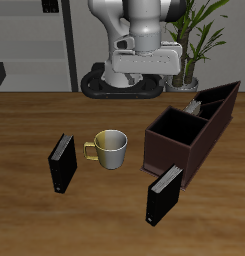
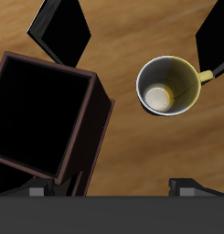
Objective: Place the yellow book into the left desk caddy's front compartment and place the white-yellow mug into the left desk caddy's right compartment
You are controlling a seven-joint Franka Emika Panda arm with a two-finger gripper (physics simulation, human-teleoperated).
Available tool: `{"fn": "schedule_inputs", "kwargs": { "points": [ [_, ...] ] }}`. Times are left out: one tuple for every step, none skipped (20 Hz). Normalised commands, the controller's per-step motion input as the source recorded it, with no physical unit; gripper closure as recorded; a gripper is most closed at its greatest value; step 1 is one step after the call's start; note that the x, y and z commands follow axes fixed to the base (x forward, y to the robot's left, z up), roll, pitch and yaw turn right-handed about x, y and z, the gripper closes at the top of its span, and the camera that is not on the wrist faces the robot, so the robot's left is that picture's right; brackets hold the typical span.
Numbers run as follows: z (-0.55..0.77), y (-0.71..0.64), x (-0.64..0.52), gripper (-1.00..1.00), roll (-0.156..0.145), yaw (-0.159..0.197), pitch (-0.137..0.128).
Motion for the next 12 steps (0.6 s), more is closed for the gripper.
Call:
{"fn": "schedule_inputs", "kwargs": {
  "points": [
    [0.01,-0.32,0.21,-1.0,-0.005,-0.023,0.048],
    [0.08,-0.58,0.27,-1.0,-0.13,0.098,-0.047],
    [-0.01,-0.44,0.22,-1.0,-0.026,-0.022,0.025],
    [-0.07,-0.75,0.27,-1.0,-0.088,0.017,0.004],
    [-0.06,-0.23,0.11,-1.0,-0.022,0.048,0.005],
    [-0.16,-0.39,0.17,-1.0,-0.034,0.022,0.046],
    [-0.1,-0.25,0.11,-1.0,-0.046,-0.014,0.032],
    [-0.08,-0.29,0.04,-1.0,-0.015,0.049,-0.016],
    [-0.08,-0.34,0.12,-1.0,-0.065,-0.064,0.021],
    [-0.02,-0.32,0.06,-1.0,-0.027,-0.009,-0.01],
    [0.0,-0.18,0.03,-1.0,-0.023,0.005,-0.019],
    [0.04,-0.89,0.29,-1.0,-0.051,-0.083,-0.007]
  ]
}}
